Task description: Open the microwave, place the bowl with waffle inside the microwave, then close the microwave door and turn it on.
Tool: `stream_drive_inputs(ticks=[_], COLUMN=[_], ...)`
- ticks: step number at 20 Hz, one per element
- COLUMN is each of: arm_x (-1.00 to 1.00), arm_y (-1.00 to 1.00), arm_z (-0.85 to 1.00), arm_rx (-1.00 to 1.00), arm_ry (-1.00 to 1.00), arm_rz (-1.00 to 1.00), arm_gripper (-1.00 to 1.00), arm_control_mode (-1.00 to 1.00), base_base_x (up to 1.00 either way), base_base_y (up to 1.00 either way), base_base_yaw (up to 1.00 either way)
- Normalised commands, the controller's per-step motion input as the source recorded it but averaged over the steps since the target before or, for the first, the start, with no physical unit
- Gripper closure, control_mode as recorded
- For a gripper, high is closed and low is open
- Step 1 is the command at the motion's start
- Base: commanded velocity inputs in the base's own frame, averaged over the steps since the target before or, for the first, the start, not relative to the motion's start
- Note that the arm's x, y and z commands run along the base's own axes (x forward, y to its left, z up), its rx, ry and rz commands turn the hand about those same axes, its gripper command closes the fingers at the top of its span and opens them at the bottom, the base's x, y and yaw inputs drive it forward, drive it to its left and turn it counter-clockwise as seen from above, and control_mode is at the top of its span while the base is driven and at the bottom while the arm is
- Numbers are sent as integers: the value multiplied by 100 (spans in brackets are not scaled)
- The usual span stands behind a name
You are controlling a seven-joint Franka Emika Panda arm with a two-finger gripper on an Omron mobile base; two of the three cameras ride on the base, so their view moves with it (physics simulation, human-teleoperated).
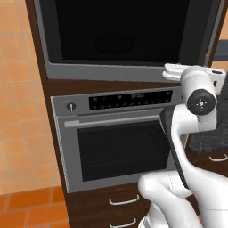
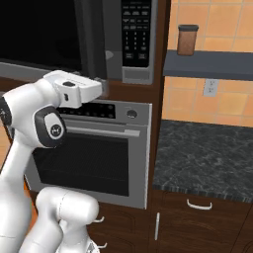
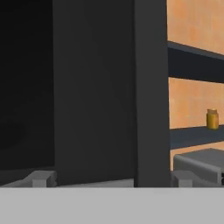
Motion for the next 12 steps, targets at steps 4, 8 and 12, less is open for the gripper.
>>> stream_drive_inputs(ticks=[4, 8, 12], arm_x=[92, 98, 92], arm_y=[-6, -1, -1], arm_z=[0, 0, 0], arm_rx=[0, 0, 0], arm_ry=[0, 0, 0], arm_rz=[0, 0, 0], arm_gripper=[-100, -100, -100], arm_control_mode=[-100, -100, -100], base_base_x=[0, 0, 0], base_base_y=[0, 0, 0], base_base_yaw=[0, 0, 0])
